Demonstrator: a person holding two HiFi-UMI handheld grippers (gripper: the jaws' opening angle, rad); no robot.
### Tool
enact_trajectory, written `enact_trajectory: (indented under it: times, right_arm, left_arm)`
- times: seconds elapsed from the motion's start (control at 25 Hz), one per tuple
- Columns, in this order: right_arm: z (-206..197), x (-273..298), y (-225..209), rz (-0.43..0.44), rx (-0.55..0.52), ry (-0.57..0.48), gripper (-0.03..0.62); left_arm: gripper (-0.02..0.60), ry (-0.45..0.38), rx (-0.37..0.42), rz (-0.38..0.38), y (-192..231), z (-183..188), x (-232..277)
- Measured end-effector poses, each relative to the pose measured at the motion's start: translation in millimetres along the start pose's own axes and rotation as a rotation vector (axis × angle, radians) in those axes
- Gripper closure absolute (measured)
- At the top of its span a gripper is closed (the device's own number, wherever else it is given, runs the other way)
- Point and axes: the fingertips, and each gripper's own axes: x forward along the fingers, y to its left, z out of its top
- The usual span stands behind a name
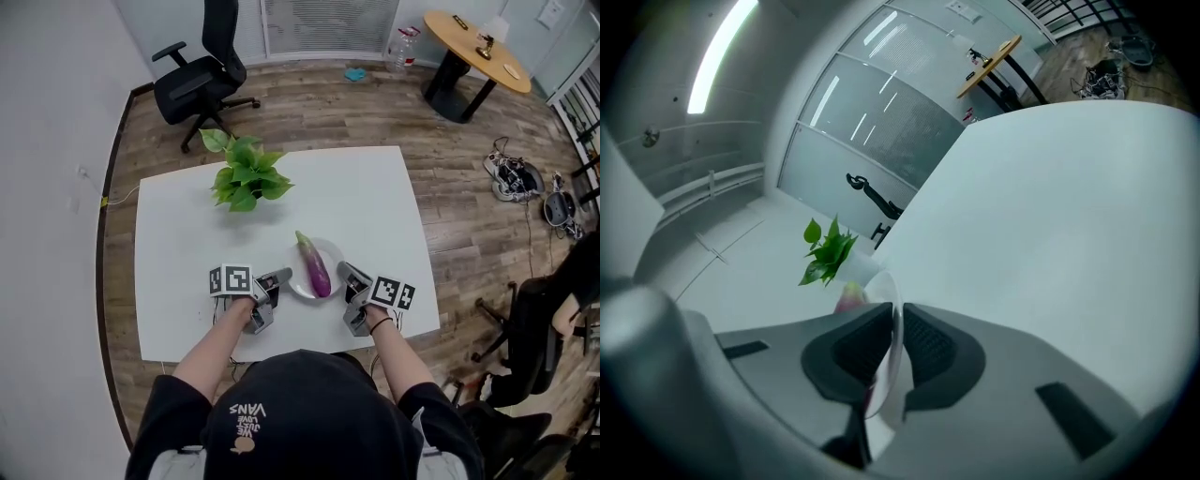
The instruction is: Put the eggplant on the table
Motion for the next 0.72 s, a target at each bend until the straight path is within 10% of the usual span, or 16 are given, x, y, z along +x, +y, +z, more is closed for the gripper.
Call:
enact_trajectory:
  times: [0.72]
  right_arm:
    - [-10,21,-27,-0.149,0.032,0.174,0.553]
  left_arm:
    - [0.557,0.064,-0.117,0.115,31,-1,13]
